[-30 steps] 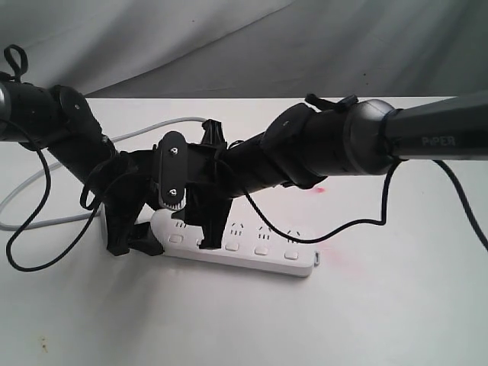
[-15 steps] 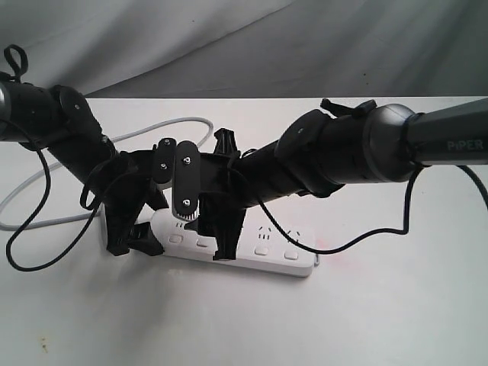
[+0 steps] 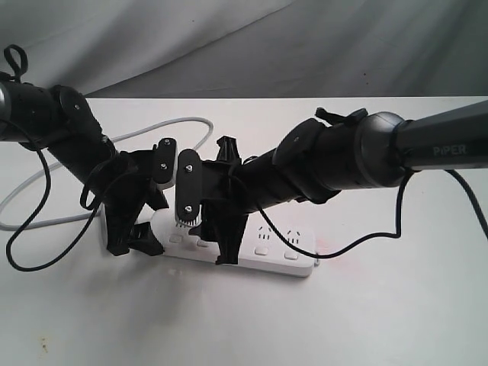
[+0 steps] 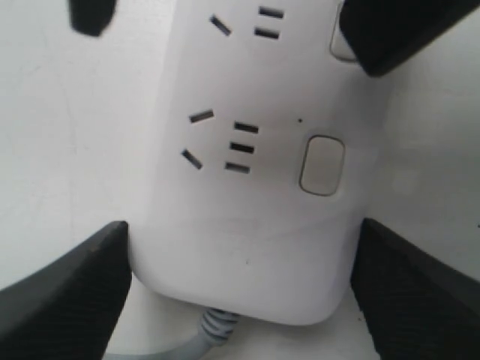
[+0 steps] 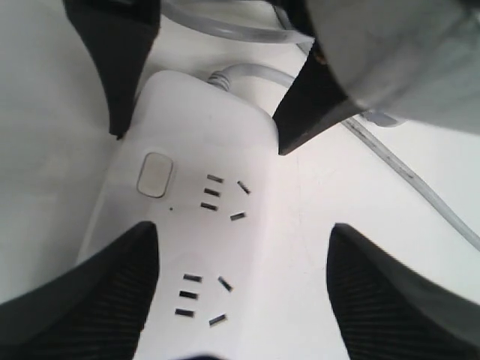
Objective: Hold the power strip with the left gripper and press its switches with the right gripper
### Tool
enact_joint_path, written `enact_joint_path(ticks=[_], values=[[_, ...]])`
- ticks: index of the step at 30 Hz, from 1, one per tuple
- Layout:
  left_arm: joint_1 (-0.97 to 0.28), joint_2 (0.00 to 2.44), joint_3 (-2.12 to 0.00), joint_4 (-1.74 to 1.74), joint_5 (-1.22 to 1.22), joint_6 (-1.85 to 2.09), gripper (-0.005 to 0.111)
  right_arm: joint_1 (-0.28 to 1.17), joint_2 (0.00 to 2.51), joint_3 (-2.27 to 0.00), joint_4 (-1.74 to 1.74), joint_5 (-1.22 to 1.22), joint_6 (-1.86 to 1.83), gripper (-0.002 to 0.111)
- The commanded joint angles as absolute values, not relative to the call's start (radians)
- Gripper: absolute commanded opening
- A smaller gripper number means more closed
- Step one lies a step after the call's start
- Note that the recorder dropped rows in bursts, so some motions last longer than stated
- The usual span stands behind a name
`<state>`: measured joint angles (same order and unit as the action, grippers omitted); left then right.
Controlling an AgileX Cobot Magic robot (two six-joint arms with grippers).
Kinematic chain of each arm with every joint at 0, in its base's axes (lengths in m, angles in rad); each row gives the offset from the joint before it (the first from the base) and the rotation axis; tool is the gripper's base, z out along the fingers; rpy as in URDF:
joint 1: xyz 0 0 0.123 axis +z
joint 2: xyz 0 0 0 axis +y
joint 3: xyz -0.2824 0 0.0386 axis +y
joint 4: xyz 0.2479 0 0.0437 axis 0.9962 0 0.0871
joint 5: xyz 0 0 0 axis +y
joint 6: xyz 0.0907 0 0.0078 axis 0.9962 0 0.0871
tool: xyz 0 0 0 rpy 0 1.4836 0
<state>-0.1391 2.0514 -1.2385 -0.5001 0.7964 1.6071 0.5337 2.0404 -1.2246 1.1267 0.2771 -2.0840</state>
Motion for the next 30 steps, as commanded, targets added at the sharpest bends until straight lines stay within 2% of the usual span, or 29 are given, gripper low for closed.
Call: enact_joint_path(ticks=[1,30], values=[[-0.138,2.052,-1.243,-0.506,0.808,1.603,0.050,0.527,2.040,-1.218,1.124,0.273,-2.082,0.060],[-0.138,2.052,-1.243,-0.506,0.808,1.603,0.050,0.526,2.076,-1.171,1.151,0.262,-2.092,0.060]])
